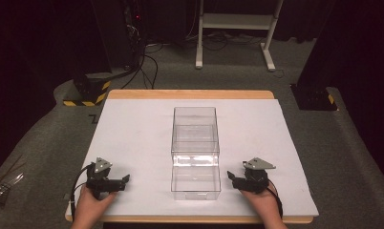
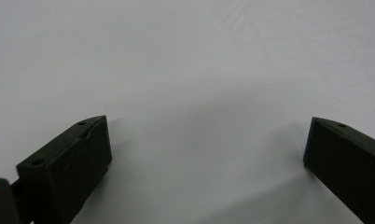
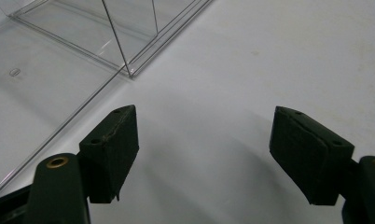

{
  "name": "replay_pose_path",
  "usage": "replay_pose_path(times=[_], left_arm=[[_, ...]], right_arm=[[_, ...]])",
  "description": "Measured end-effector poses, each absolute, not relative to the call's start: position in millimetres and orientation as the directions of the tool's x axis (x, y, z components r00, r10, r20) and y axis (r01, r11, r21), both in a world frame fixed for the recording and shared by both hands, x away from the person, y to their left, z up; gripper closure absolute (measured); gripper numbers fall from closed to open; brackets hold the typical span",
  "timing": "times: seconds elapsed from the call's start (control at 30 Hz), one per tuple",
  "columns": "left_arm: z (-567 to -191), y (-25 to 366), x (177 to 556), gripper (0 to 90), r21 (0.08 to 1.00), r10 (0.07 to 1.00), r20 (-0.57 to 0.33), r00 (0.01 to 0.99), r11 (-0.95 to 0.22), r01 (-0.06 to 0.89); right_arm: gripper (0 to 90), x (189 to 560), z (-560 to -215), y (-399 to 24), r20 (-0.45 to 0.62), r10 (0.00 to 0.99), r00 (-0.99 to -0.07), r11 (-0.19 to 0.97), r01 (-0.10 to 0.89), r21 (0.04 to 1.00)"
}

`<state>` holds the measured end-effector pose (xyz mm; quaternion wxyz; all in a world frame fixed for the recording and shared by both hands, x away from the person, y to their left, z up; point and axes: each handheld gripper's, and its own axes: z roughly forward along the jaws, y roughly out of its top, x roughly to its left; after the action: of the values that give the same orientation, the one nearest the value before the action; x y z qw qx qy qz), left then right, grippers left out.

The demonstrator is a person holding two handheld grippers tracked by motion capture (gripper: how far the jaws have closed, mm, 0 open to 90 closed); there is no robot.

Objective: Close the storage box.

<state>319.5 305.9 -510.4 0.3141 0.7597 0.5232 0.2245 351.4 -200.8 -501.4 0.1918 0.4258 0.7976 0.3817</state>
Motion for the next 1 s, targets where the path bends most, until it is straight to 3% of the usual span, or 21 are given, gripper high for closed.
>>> replay_pose_path(times=[1.0], left_arm=[[-510.4,306.0,319.6,1.0,0.712,0.936,0.012,0.352,-0.255,0.654]], right_arm=[[25.5,351.4,-501.3,-200.9,0.021,0.824,-0.567,0.346,0.533,0.772]])
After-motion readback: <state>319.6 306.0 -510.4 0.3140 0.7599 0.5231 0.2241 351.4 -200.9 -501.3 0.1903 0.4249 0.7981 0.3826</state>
